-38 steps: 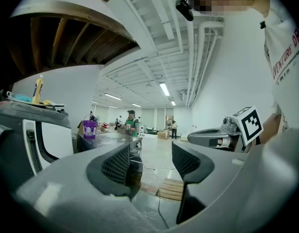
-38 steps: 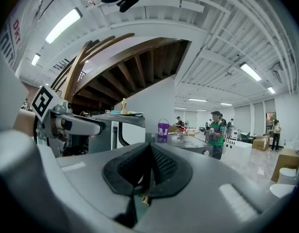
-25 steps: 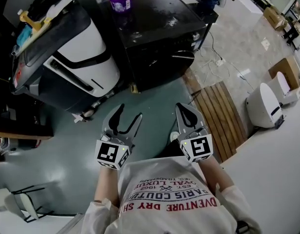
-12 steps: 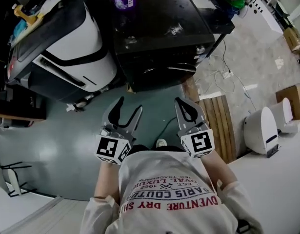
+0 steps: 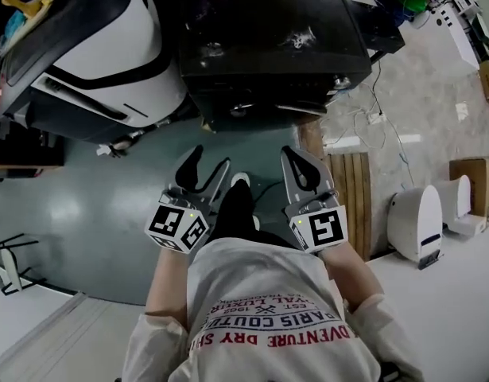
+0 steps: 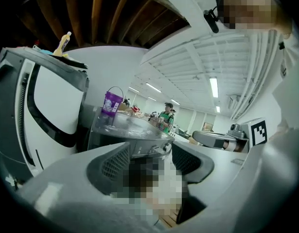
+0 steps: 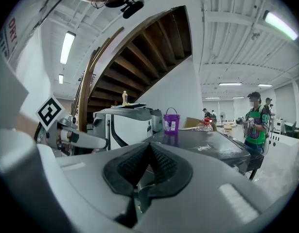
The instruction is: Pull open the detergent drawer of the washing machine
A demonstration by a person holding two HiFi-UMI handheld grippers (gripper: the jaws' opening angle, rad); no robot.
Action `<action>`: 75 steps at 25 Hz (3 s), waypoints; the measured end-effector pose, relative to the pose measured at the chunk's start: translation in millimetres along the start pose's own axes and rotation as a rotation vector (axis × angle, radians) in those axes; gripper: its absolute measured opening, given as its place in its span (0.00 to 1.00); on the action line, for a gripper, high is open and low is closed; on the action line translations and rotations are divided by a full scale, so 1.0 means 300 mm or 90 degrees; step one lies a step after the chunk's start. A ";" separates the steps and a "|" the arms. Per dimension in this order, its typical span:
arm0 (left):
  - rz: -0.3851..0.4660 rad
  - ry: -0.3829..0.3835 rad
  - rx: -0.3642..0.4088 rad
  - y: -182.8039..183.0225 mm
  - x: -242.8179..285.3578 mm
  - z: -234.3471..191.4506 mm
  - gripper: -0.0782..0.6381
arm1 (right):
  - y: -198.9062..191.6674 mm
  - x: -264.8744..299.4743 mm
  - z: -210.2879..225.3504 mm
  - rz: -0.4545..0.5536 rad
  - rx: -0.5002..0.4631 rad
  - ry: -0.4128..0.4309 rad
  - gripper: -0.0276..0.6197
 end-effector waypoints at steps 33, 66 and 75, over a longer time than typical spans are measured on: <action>0.257 0.013 -0.679 -0.564 0.544 -0.594 0.57 | -0.521 0.595 0.150 -0.110 0.044 0.028 0.04; 0.362 -0.080 -0.667 -0.598 0.601 -0.605 0.53 | -0.706 0.552 0.191 -0.089 0.046 0.046 0.04; 0.364 -0.082 -0.662 -0.617 0.511 -0.549 0.52 | -0.695 0.506 0.141 -0.090 0.033 0.077 0.04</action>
Point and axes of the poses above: the fingertips, and each gripper's own axes: x forward along the fingers, z to its right, y out of its top, the point moved 10 cm from there along -x, backward along the fingers, and after that the axes turned 12 degrees about z, right-handed, at the moved point
